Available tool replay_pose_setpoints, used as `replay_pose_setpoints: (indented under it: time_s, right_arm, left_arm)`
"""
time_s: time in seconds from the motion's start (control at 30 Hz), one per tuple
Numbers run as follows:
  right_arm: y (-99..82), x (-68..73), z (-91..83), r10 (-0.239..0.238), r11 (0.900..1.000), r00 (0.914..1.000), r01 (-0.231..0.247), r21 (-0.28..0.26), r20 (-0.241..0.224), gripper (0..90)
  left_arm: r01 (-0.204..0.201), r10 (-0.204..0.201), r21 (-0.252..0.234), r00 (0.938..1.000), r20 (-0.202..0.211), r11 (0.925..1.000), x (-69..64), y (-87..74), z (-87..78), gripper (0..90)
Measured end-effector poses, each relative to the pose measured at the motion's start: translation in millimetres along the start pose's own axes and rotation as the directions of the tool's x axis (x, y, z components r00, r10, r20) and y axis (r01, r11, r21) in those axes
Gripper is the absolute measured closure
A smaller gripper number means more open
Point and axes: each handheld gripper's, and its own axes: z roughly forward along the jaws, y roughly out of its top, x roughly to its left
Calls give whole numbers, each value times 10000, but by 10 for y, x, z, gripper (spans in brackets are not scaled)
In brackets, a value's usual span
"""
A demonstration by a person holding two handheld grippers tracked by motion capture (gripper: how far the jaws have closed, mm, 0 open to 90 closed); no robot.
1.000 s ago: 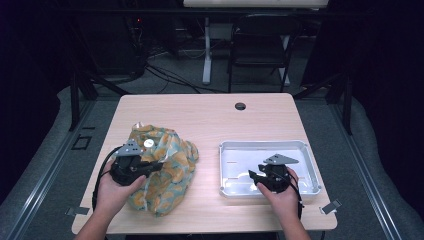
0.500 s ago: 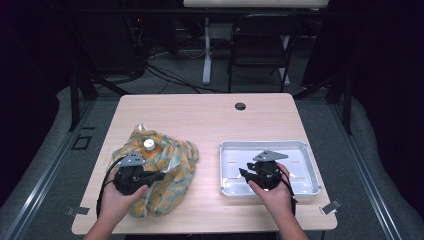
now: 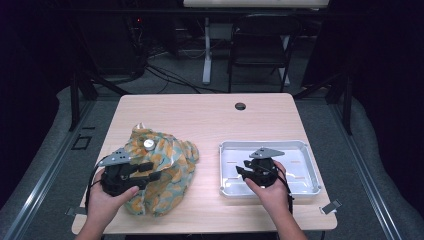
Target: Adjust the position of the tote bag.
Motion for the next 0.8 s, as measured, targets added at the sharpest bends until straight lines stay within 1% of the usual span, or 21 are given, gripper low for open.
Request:
replay_pose_setpoints:
  time_s: [0.13,0.17,0.2,0.27,0.3,0.37,0.43,0.47,0.5,0.57,0.63,0.67,0.7,0.73,0.77,0.8]
  right_arm:
    - [1,3,-4,47,10000,10000,-47,-69,-27,578]
    - [16,3,-16,37,10000,10000,-37,-10,-61,574]
    - [16,3,-16,37,10000,10000,-37,-10,-61,574]
    - [35,5,-28,16,10000,9999,-17,-37,-101,574]
    - [49,11,-32,44,10000,9998,-45,-76,-170,575]
    - [115,24,-43,-84,9999,9998,82,-94,-176,574]
    - [177,44,-42,-168,9998,9995,166,-100,-250,572]
    - [177,44,-42,-168,9998,9995,166,-100,-250,572]
    - [211,61,-38,-271,9996,9993,268,-108,-268,568]
    - [282,98,-27,-511,9987,9983,509,-80,-277,561]
    - [356,150,3,-703,9975,9971,699,-141,-281,555]
    - [381,166,11,-778,9969,9964,773,-150,-323,555]
    - [440,211,38,-909,9957,9950,902,-186,-423,554]
    - [440,211,38,-909,9957,9950,902,-186,-423,554]
    - [469,227,50,-991,9950,9938,986,-140,-495,555]
    - [493,247,67,-980,9952,9935,973,-138,-588,555]
  left_arm:
    - [-20,15,-354,9999,-128,9994,-7,36,-123,456]
    - [-6,-7,-532,9997,-252,9986,3,49,-192,450]
    - [-6,-7,-532,9997,-252,9986,3,49,-192,450]
    - [-31,6,-589,9991,-432,9983,31,57,-258,450]
    - [9,-46,-666,9985,-550,9978,51,55,-280,451]
    - [157,-211,-718,9970,-742,9973,117,38,-305,451]
    - [367,-428,-720,9954,-862,9967,199,0,-293,450]
    - [480,-543,-691,9943,-921,9964,236,-23,-277,450]
    - [588,-654,-698,9933,-956,9958,269,-49,-253,446]
    - [781,-832,-547,9918,-974,9954,322,-94,-199,446]
    - [846,-883,-407,9910,-1005,9956,357,-128,-142,446]
    - [877,-903,-291,9908,-1013,9957,371,-142,-118,446]
    - [866,-889,-273,9909,-1013,9959,382,-157,-90,447]
    - [866,-883,-208,9909,-1015,9960,392,-169,-66,447]
    - [864,-876,-160,9907,-1042,9961,403,-181,-41,447]
    - [882,-891,-133,9904,-1054,9960,414,-193,-19,449]
